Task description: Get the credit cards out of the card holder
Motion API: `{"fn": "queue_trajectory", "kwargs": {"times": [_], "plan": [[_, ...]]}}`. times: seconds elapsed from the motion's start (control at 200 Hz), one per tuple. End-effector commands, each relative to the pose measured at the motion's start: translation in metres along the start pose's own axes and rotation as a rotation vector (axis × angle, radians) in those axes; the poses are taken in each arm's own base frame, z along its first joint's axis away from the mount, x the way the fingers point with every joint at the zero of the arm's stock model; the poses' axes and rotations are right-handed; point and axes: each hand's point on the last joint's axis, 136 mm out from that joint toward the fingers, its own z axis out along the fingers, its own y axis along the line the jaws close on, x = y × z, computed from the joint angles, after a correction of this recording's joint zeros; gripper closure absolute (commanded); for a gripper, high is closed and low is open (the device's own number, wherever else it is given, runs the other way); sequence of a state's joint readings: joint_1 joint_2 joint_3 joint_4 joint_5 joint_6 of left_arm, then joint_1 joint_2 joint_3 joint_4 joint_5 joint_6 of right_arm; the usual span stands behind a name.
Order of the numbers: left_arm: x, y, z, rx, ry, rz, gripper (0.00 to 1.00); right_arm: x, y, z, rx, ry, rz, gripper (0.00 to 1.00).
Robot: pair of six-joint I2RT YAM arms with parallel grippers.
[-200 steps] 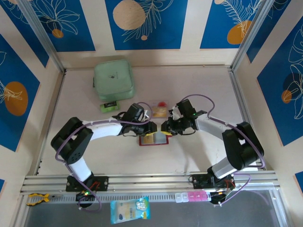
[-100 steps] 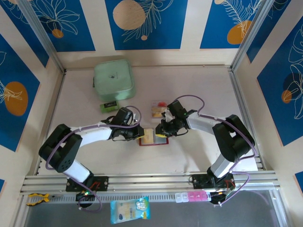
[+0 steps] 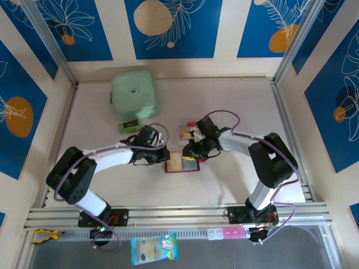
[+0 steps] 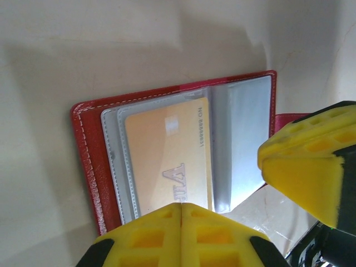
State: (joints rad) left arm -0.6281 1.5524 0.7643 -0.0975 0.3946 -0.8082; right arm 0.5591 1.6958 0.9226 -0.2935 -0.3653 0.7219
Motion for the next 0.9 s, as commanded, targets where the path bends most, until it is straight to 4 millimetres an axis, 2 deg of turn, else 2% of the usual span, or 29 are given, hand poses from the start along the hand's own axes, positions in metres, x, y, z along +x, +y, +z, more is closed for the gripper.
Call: {"fn": "queue_trajectory", "kwargs": {"times": [0.0, 0.065, 0.56, 0.895], "plan": [[-0.004, 0.004, -0.001, -0.036, 0.011, 0.015, 0.97, 0.001, 0.006, 0.003, 0.003, 0.026, -0.015, 0.79], [-0.001, 0.011, 0.000, -0.068, 0.021, 0.015, 0.98, 0.001, 0.006, 0.004, 0.009, 0.033, -0.013, 0.79], [0.006, 0.023, 0.012, -0.055, 0.031, -0.005, 0.99, 0.001, 0.010, 0.016, 0.022, 0.061, -0.024, 0.74], [0.015, 0.039, 0.015, -0.109, 0.064, -0.028, 0.99, 0.002, 0.011, 0.024, 0.029, 0.079, -0.032, 0.74]]}}
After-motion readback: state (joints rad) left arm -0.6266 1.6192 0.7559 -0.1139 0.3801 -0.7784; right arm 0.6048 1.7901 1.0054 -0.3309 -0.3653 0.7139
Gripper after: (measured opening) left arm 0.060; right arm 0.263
